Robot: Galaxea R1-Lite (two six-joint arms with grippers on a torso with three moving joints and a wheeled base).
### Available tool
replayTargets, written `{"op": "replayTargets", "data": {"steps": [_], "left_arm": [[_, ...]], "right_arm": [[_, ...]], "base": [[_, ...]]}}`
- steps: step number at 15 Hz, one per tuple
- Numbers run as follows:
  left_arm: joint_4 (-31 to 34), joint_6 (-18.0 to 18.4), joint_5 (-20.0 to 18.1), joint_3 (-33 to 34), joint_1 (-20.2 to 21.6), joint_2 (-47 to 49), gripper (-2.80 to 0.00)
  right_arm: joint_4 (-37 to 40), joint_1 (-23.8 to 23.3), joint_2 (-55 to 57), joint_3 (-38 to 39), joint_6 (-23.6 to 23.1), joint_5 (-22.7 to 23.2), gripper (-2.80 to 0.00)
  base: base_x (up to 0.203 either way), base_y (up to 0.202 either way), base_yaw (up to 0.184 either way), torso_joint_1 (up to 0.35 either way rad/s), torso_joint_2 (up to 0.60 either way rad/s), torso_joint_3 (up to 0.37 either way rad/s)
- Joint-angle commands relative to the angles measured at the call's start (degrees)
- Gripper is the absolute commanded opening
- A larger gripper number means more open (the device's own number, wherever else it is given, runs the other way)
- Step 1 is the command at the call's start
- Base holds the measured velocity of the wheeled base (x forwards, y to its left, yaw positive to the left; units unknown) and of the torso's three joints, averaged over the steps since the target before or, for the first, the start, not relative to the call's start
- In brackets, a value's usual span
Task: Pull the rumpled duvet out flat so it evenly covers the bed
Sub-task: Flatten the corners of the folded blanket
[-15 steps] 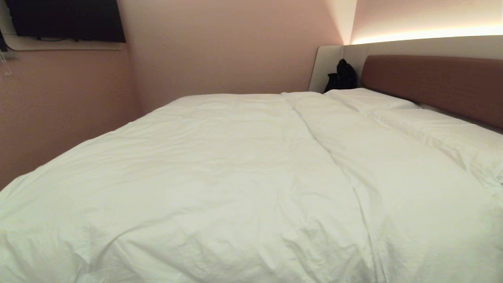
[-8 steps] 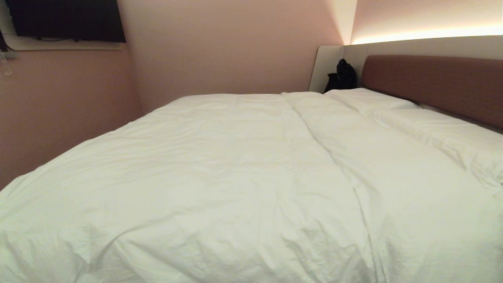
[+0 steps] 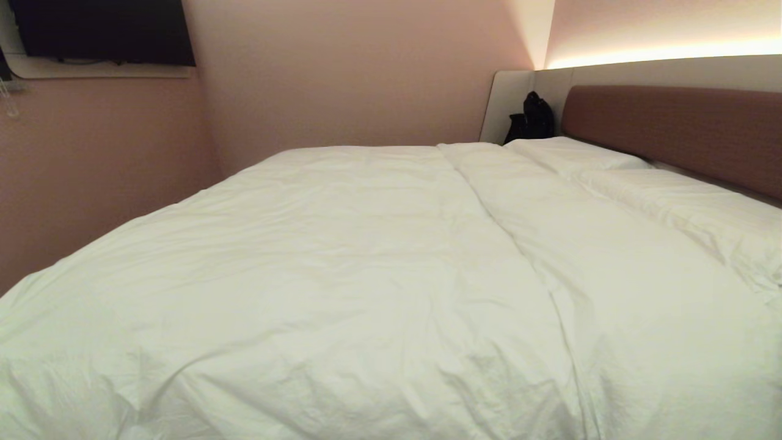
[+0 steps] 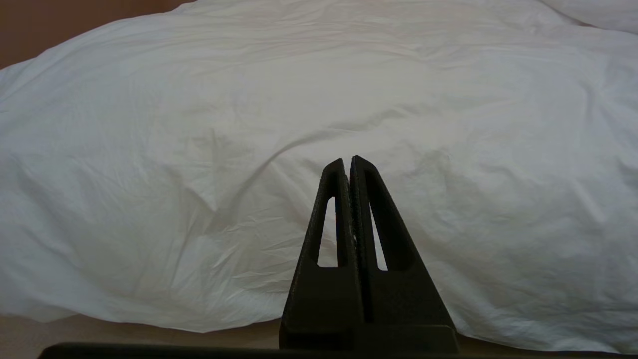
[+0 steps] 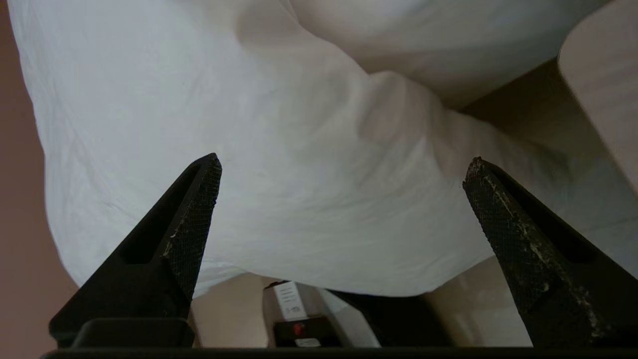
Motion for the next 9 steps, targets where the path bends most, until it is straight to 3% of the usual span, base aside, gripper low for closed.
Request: {"op": "replayTargets", "data": {"steps": [1,4,6,9], "left_arm": [[-0.01,-0.04,-0.01,-0.02,0.02,0.0,-2.8],[-0.01,-0.04,-0.01,-0.06,0.02,0.05,-2.8],[-0.01,-0.04,-0.01,-0.06,0.02,0.0,-2.8],[-0.01,-0.04,-0.01,-0.06,0.02,0.0,-2.8]], "right_arm": [[-3.65,-0.1,1.26,-0.05,-3.51,2.53,0.0],[-4.5,0.11,2.19,-0.06,-7.68,3.66,0.0],[-4.68,0.36,3.19,-0.06,-13.01,7.04,0.0],[-5.79,0.81,5.09,-0.06,-18.4,7.49,0.0]], "base": [[0.0,0.0,0.0,0.0,0.0,0.0],[0.0,0.0,0.0,0.0,0.0,0.0],[0.0,0.0,0.0,0.0,0.0,0.0],[0.0,0.0,0.0,0.0,0.0,0.0]]}}
